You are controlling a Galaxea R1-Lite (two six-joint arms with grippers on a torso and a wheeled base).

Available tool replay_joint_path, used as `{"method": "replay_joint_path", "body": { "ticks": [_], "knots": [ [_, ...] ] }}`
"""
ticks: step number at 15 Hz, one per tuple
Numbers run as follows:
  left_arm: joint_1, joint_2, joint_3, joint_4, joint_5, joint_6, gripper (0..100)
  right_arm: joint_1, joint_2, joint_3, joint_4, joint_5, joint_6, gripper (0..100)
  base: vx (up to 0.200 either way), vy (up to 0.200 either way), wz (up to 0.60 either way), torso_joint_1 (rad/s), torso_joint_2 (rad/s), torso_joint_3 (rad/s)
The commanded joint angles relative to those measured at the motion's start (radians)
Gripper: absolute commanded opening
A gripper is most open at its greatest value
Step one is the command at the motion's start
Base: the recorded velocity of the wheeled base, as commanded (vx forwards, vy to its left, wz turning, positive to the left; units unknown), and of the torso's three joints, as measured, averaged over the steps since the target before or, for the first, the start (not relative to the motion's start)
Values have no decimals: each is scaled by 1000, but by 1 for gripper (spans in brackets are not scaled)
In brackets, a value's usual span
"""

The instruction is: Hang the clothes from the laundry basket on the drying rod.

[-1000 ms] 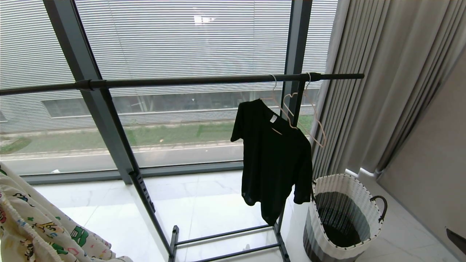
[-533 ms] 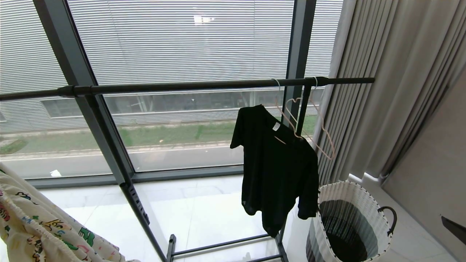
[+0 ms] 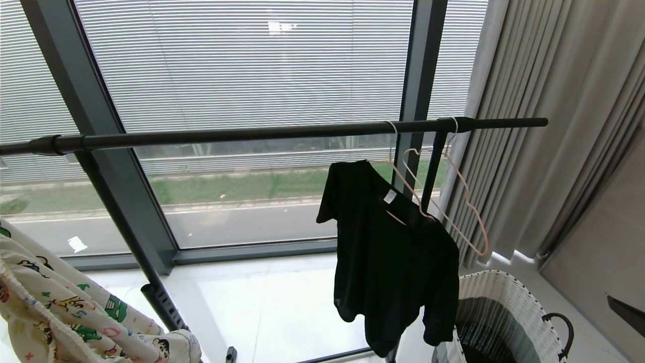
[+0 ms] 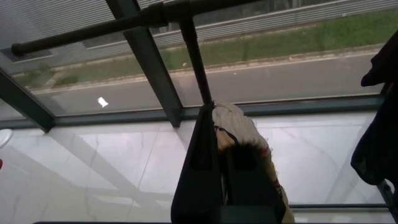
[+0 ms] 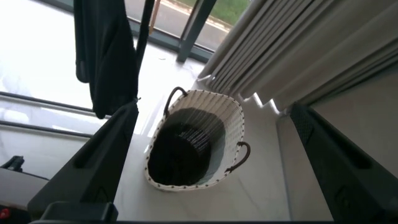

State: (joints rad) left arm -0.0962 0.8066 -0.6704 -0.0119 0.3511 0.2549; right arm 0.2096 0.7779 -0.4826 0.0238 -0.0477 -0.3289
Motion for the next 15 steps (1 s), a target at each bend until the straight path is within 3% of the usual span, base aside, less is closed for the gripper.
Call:
{"method": "replay_joint_path", "body": {
  "ticks": [1,3,15],
  "knots": [
    [1,3,3,0,0,-2,0,1,9,4,1,-3,1,100,200,0,0,-2,7,2],
    [1,3,3,0,0,-2,0,1,9,5,1,-3,1,100,200,0,0,10,2,0],
    [1,5,-3,-6,2,4,0,1,-80,102,-1,-21,-38,100,0,0,0,0,0,0]
  ]
}}
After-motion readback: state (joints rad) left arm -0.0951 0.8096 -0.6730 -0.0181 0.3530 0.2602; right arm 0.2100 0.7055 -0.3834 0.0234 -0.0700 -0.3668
